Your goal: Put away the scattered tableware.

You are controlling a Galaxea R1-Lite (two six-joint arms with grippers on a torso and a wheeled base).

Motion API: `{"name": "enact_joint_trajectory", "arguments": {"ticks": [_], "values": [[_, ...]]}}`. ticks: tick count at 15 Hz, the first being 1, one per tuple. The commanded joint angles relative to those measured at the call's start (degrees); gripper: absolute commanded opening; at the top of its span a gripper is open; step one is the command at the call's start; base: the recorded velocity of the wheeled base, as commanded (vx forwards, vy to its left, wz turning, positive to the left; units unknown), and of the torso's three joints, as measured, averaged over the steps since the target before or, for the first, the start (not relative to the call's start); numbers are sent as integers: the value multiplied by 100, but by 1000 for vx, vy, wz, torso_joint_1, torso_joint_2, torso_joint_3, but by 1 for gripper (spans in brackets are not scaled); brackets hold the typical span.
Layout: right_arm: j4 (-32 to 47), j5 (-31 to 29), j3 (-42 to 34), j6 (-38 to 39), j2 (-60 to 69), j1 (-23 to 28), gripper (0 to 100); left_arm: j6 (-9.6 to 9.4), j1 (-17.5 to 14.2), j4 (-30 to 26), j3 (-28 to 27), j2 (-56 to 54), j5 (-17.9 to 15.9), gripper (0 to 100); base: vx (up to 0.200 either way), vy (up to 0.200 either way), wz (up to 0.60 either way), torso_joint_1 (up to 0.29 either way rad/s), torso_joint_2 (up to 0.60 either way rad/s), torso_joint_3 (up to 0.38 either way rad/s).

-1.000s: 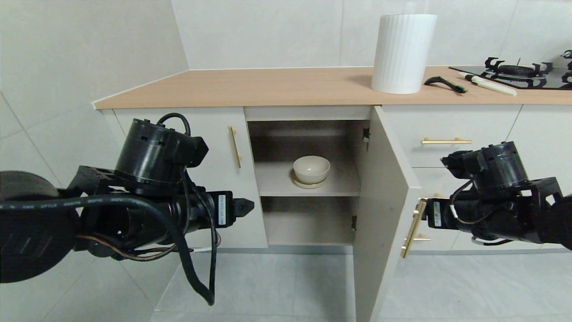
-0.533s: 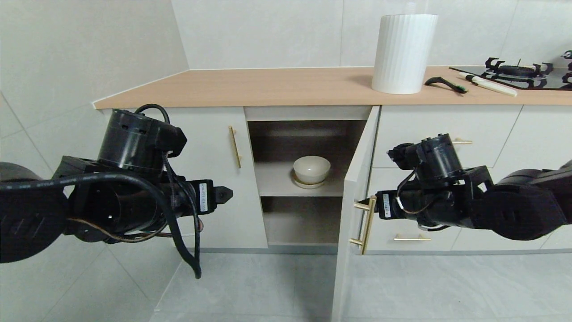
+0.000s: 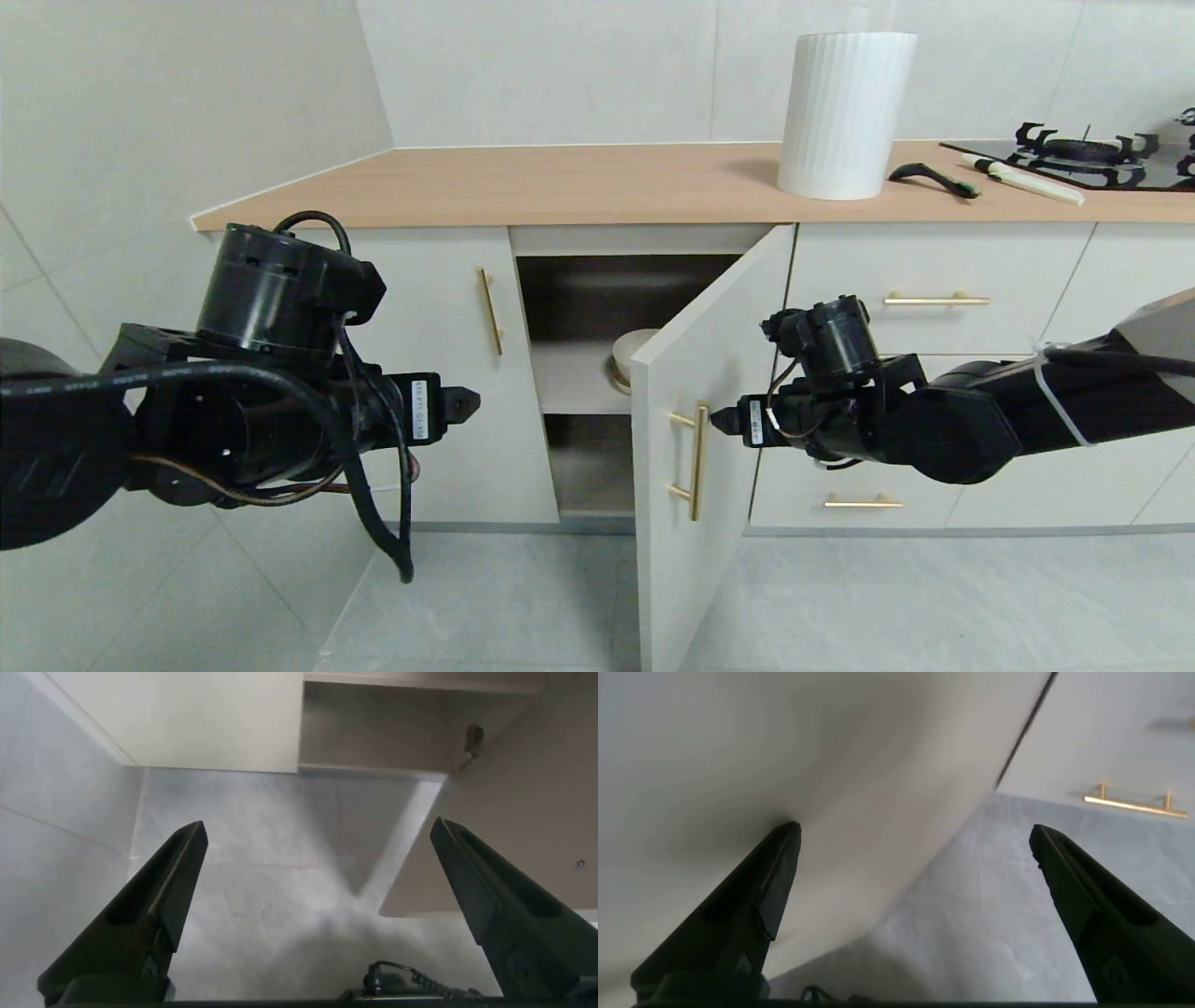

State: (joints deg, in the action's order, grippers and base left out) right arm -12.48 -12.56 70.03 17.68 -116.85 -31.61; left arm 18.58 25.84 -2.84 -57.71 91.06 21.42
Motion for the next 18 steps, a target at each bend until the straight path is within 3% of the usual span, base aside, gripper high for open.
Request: {"name": "enact_joint_trajectory", "arguments": {"ticks": [1, 5, 9, 11, 14, 18], "values": [[-61, -28, 37, 96, -181, -3, 100, 5, -9, 3, -21, -10, 47, 100, 200, 0, 0, -7, 12, 2], [-184, -98, 212, 377, -321, -12, 100, -21, -203, 3, -109, -106, 55, 100, 200, 0, 0, 7, 6, -1], [-562, -388, 450, 685, -831, -109, 100, -21, -493, 3, -232, -317, 64, 100, 0, 0, 0, 0, 0, 0], [-1090, -748, 731, 1098, -1174, -232, 100, -21, -493, 3, -241, -440, 55, 100, 0, 0, 0, 0, 0, 0], [-1195, -1293, 1293, 1370, -1648, -302, 100, -21, -493, 3, -232, -449, 55, 100, 0, 0, 0, 0, 0, 0], [-1213, -1539, 1663, 1643, -1868, -293, 100, -21, -493, 3, -232, -449, 55, 100, 0, 0, 0, 0, 0, 0]]}}
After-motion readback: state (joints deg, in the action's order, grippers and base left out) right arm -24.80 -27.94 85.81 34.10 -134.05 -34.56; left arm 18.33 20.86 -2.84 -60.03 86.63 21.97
